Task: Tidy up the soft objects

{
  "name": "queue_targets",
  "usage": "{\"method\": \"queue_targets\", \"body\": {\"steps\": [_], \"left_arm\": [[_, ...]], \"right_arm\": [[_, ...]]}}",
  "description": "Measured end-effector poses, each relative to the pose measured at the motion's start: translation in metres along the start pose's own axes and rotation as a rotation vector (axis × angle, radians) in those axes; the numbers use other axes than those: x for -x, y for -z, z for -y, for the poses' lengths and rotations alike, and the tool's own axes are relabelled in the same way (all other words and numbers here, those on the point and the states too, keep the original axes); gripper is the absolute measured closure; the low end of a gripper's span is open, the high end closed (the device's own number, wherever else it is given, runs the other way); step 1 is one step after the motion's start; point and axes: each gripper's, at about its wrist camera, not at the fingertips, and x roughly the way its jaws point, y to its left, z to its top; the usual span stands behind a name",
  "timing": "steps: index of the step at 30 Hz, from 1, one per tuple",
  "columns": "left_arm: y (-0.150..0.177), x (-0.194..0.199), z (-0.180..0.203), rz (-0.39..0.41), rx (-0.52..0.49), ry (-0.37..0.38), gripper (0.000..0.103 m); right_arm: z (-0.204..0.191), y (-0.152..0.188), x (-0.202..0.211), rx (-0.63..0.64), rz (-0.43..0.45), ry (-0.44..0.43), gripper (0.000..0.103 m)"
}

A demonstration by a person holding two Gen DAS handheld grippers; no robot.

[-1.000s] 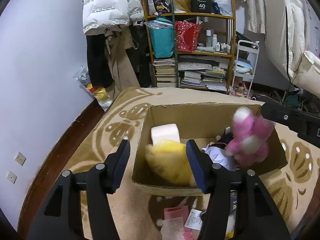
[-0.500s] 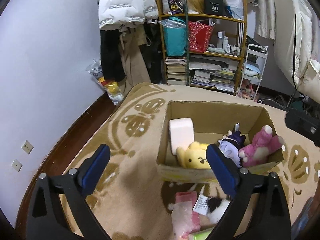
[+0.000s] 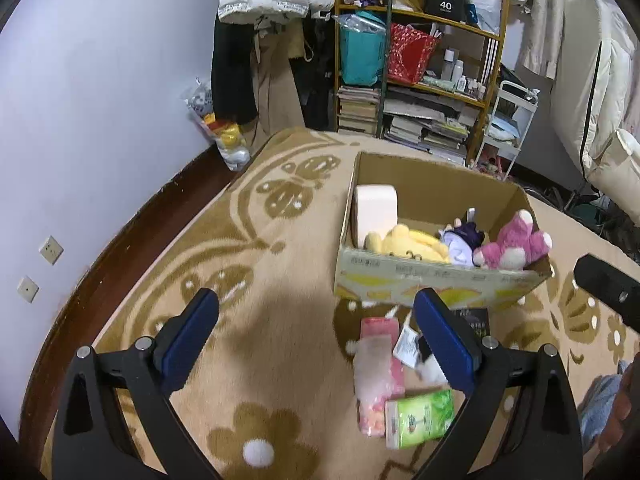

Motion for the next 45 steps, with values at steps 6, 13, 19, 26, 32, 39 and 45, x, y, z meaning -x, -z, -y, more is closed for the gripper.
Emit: {"method": "queue_targets", "body": {"steps": [6, 13, 19, 26, 32, 39, 45], "left_arm": [[0.013, -0.002, -0.006, -0.04, 0.009, 0.016, 0.006], [0.021, -0.018, -0.012, -0.089, 0.015, 0.047, 0.006], [0.028, -0.041, -0.016, -0.158, 0.039, 0.091, 0.006], [0.032, -0.06, -0.017, -0.221, 0.041, 0.152, 0.006], [0.035, -0.081, -0.008, -0.284, 0.006, 0.18, 0.006], [0.033, -0.105, -0.001, -0.342, 0.012, 0.235, 0.006], [0.041, -0.124, 0.012, -0.411, -0.014, 0.267, 0.006]], "right_arm": [[-0.009, 0.022, -0.005, 0.021, -0.068, 0.025, 0.0], [-0.02, 0.047, -0.014, 0.053, -0.152, 0.018, 0.0], [-0.03, 0.063, -0.033, 0.098, -0.231, 0.041, 0.0], [-0.035, 0.075, -0.057, 0.106, -0.304, 0.049, 0.0], [-0.038, 0.075, -0.074, 0.115, -0.338, 0.045, 0.0], [-0.038, 0.079, -0.089, 0.13, -0.366, 0.067, 0.0], [-0.039, 0.085, -0.105, 0.134, -0.423, 0.047, 0.0]]}}
